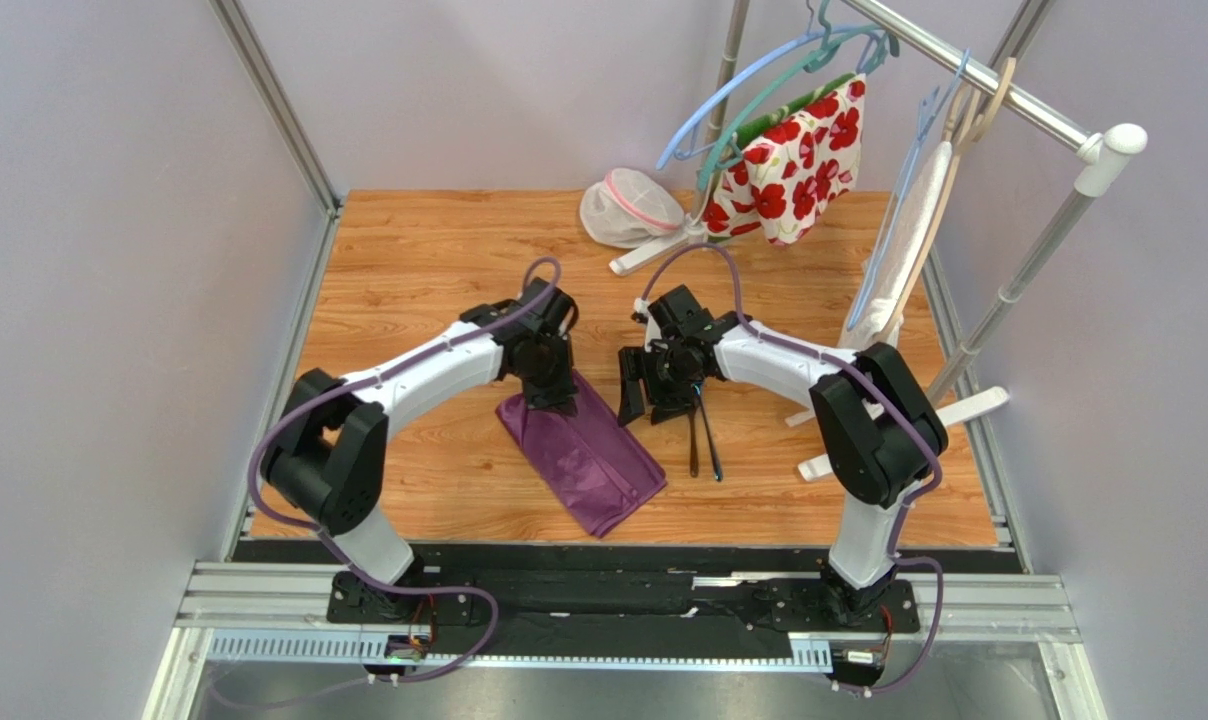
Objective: Fold the napkin into a case and place the utensils inside
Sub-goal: Stuff the top corner of the smaller-rectangle-folded napkin at the center of the board.
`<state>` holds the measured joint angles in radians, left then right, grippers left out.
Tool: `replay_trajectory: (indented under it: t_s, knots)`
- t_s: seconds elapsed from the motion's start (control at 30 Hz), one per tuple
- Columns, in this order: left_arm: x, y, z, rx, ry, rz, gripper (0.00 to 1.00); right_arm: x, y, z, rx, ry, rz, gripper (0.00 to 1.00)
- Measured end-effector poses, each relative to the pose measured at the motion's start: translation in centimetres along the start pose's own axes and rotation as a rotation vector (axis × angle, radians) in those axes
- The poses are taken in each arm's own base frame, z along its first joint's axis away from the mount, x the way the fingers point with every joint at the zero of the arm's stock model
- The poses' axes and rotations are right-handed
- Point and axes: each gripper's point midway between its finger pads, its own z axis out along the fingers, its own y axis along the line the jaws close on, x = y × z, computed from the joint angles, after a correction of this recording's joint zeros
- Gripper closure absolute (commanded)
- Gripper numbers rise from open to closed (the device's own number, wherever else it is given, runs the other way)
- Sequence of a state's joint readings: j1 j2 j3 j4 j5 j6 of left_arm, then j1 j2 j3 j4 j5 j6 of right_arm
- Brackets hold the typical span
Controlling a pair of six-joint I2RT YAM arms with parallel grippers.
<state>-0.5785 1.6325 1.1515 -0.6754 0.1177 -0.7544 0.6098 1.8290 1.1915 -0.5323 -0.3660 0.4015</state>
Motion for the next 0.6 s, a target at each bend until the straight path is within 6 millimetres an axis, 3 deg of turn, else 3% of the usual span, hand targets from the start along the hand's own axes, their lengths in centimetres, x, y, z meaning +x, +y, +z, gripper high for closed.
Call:
replay_trajectory:
  t_s: [0.13, 0.3, 0.43, 0.6]
  knots:
    - [1.7, -0.6, 2.8, -0.012, 0.041, -0.020, 1.00, 2.3, -0.8, 1.1, 0.031, 0.038, -0.019, 0.39]
    - [2.6, 0.6, 3.8, -0.048, 0.019, -0.020, 0.98, 3.5, 1.1, 2.0, 0.050, -0.022, -0.087, 0.53]
    - [3.3, 0.6, 1.6, -0.006, -0.060, 0.016, 0.92, 5.2, 3.2, 2.7, -0.037, -0.037, -0.020, 0.57]
    - [4.1, 0.5, -3.4, 0.098, -0.220, 0.086, 0.77, 6.4, 5.1, 2.9, -0.127, -0.004, 0.085, 0.52]
